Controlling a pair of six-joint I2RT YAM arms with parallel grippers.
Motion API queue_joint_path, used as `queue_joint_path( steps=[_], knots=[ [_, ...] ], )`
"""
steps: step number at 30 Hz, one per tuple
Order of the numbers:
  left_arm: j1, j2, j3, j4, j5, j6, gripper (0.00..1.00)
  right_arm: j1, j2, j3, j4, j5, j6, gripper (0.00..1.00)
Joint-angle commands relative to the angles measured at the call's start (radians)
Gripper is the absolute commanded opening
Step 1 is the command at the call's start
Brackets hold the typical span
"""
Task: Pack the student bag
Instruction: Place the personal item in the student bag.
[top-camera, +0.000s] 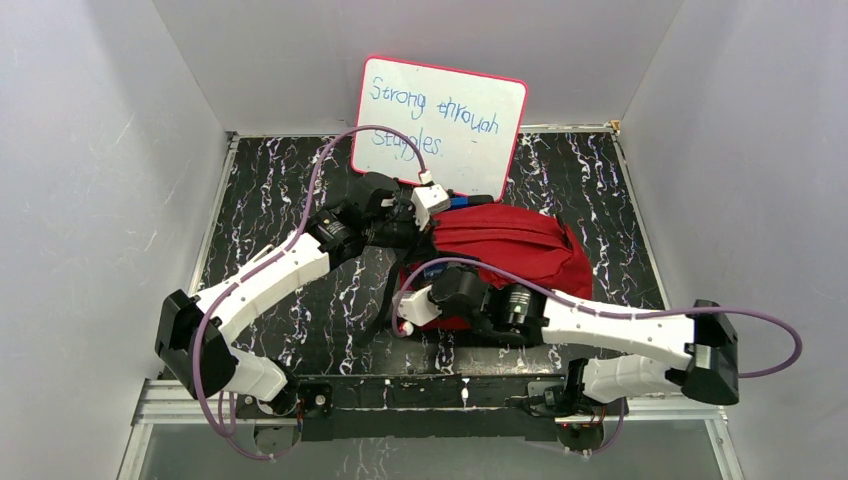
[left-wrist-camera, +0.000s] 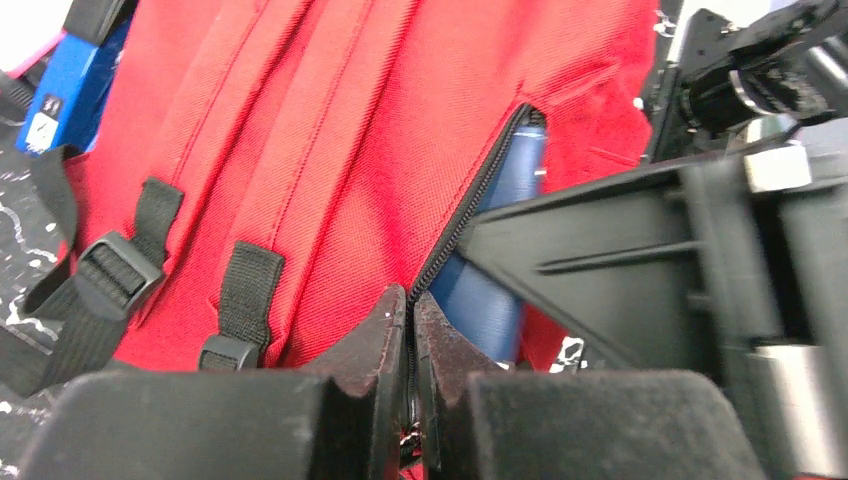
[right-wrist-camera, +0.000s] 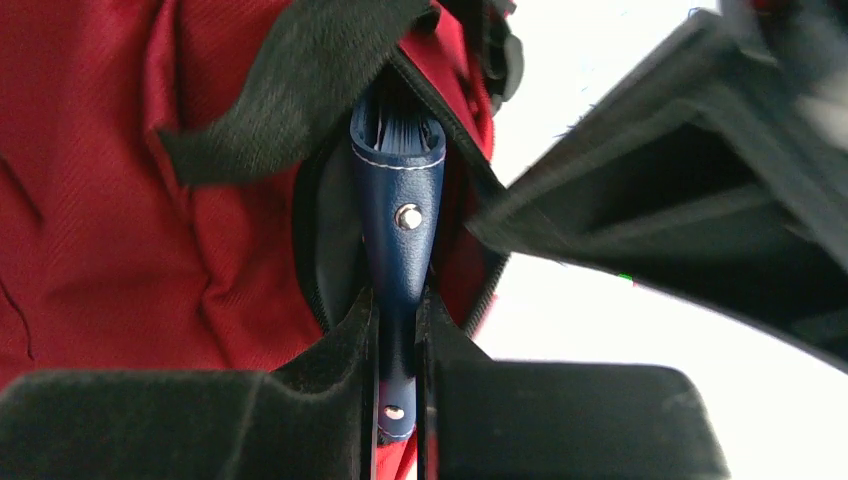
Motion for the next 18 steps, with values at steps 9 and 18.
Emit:
queue_joint_path(
  steps=[9, 18],
  knots=[
    [-0.021, -0.079, 0.093, 0.068, 0.238, -0.065, 0.0, -0.012, 0.132, 0.04, 0.082, 0.222, 0.074, 0.0],
    [-0.02, -0.07, 0.095, 0.068, 0.245, -0.056, 0.0, -0.017, 0.06, -0.127, 0.269, 0.222, 0.008, 0.04]
  ],
)
